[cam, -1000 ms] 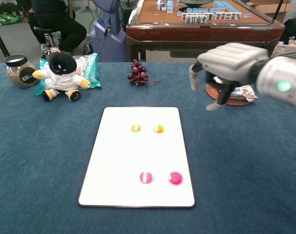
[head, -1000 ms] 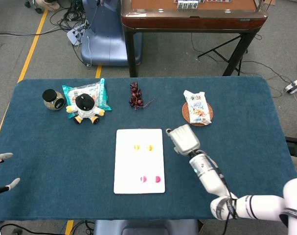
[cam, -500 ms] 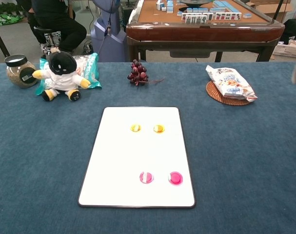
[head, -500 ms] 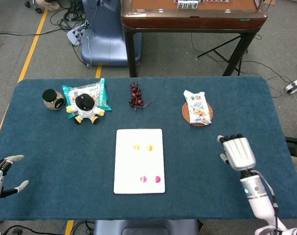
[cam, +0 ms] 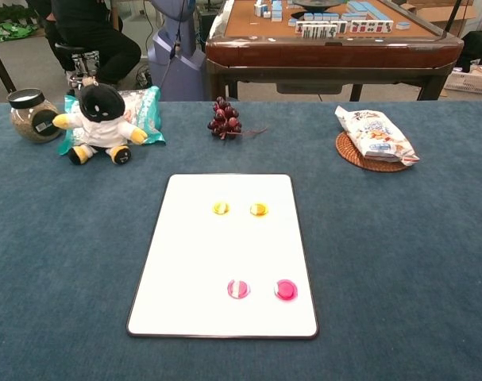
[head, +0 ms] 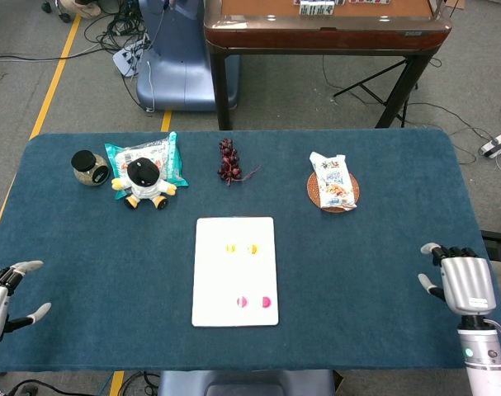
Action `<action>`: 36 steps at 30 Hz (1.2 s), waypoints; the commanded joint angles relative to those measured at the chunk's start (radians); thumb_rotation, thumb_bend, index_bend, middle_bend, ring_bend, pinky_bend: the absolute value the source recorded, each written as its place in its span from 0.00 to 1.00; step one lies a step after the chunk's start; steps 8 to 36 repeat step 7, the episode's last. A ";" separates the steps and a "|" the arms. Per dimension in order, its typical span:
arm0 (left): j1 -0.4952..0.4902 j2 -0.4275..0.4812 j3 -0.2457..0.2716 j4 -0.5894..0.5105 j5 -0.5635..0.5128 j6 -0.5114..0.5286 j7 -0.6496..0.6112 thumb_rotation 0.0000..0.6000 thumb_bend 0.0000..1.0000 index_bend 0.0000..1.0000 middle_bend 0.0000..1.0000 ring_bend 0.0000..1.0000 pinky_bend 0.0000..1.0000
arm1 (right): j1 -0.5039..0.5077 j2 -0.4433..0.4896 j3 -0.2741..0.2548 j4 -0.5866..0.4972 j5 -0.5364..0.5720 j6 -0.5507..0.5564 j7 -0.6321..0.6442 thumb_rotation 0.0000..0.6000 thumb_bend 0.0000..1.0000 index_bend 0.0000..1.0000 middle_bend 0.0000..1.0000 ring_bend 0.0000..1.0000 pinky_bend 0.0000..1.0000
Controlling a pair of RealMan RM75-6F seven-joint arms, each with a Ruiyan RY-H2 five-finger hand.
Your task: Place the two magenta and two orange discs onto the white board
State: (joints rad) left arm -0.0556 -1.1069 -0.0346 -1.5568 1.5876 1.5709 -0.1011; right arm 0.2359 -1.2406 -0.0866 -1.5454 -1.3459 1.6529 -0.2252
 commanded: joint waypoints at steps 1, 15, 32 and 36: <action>-0.002 -0.003 0.001 0.000 0.003 -0.001 0.005 1.00 0.05 0.34 0.34 0.34 0.52 | -0.022 0.023 0.024 0.008 -0.005 -0.010 0.045 1.00 0.14 0.42 0.56 0.51 0.48; -0.008 -0.009 0.005 0.006 0.000 -0.015 0.014 1.00 0.05 0.34 0.34 0.34 0.52 | -0.033 0.036 0.047 0.009 -0.017 -0.052 0.077 1.00 0.13 0.42 0.56 0.51 0.48; -0.008 -0.009 0.005 0.006 0.000 -0.015 0.014 1.00 0.05 0.34 0.34 0.34 0.52 | -0.033 0.036 0.047 0.009 -0.017 -0.052 0.077 1.00 0.13 0.42 0.56 0.51 0.48; -0.008 -0.009 0.005 0.006 0.000 -0.015 0.014 1.00 0.05 0.34 0.34 0.34 0.52 | -0.033 0.036 0.047 0.009 -0.017 -0.052 0.077 1.00 0.13 0.42 0.56 0.51 0.48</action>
